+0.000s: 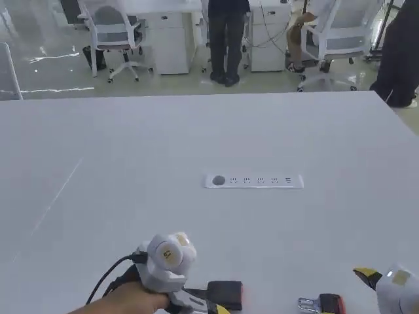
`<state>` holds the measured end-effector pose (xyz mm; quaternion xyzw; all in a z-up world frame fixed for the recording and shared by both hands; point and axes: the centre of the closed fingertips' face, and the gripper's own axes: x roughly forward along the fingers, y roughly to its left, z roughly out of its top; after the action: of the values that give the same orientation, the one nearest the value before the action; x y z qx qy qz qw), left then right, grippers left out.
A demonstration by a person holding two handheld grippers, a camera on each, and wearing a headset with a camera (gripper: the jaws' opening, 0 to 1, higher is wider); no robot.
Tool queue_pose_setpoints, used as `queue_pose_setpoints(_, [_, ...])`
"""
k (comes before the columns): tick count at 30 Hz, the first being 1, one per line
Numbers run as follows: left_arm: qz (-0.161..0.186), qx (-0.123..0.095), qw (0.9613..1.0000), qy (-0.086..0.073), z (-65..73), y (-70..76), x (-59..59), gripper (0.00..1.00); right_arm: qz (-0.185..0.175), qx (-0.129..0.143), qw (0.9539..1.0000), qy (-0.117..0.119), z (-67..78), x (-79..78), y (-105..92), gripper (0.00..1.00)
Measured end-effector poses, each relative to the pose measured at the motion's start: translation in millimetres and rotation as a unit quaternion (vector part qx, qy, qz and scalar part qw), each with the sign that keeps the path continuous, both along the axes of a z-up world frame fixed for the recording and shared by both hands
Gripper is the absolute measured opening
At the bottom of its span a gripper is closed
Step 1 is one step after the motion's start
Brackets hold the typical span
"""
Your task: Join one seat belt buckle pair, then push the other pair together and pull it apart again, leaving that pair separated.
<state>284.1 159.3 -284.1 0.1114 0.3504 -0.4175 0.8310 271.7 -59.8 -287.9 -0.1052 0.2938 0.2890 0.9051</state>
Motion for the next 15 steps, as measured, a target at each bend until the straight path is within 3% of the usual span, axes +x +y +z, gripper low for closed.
queue_pose_setpoints(2, [0.025, 0.003, 0.9996, -0.009, 5.1, 13.1, -1.7, 0.99, -0.024, 0.022, 0.9995, -0.006, 8.3, -1.5, 0.7, 0.83])
queue_pose_setpoints(4, [0.051, -0.016, 0.9984, -0.018, 14.8, 21.4, -4.6, 1.00, -0.041, 0.029, 0.9986, -0.012, 14.9, -3.5, 1.0, 0.84])
queue_pose_setpoints(6, [0.077, -0.035, 0.9961, -0.025, 23.3, 31.3, -7.6, 1.00, -0.047, 0.031, 0.9980, -0.028, 23.5, -6.9, 3.4, 0.85])
queue_pose_setpoints(9, [0.094, -0.038, 0.9944, -0.029, 30.8, 45.0, -20.0, 1.00, -0.057, 0.028, 0.9969, -0.046, 32.6, -11.3, 4.1, 0.85])
queue_pose_setpoints(11, [0.117, -0.044, 0.9914, -0.041, 35.8, 55.5, -26.6, 1.00, -0.060, 0.032, 0.9966, -0.047, 35.6, -15.8, 5.7, 0.85])
queue_pose_setpoints(15, [0.145, -0.062, 0.9863, -0.048, 40.3, 71.3, -42.3, 1.00, -0.059, 0.029, 0.9965, -0.051, 38.5, -26.0, 8.1, 0.86])
